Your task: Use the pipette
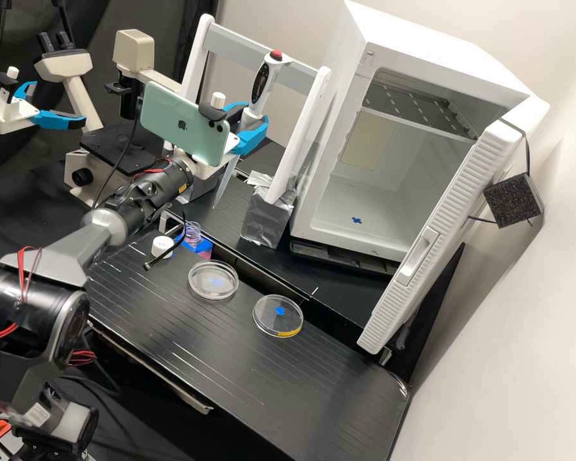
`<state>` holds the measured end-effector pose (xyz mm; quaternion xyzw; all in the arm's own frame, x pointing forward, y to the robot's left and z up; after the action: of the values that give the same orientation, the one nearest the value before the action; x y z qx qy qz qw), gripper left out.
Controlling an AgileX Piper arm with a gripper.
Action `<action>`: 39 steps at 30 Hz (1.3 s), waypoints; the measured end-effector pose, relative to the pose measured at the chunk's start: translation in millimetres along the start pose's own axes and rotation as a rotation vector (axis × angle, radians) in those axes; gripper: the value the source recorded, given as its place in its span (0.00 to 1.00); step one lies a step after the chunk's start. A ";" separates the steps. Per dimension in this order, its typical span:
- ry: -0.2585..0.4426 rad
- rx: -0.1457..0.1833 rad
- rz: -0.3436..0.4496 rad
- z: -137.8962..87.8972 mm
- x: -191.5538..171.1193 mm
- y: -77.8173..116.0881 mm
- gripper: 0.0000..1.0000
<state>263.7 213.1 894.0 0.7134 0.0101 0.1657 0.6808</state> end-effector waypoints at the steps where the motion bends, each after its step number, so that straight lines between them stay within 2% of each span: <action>1: -0.002 0.001 -0.010 1.7 -3.9 -1.6 0.00; 6: 0.000 0.010 -0.033 6.2 -17.5 -6.8 0.00; 14: 0.045 0.024 -0.017 -0.3 -29.6 -12.7 0.00; 21: 0.057 0.047 -0.008 -3.8 -35.5 -18.2 0.00; 27: 0.061 0.044 -0.002 -2.8 -38.5 -26.4 0.00; 39: 0.031 0.015 -0.022 5.5 -34.9 -42.3 0.00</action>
<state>241.0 202.4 845.0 0.7156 0.0294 0.1692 0.6770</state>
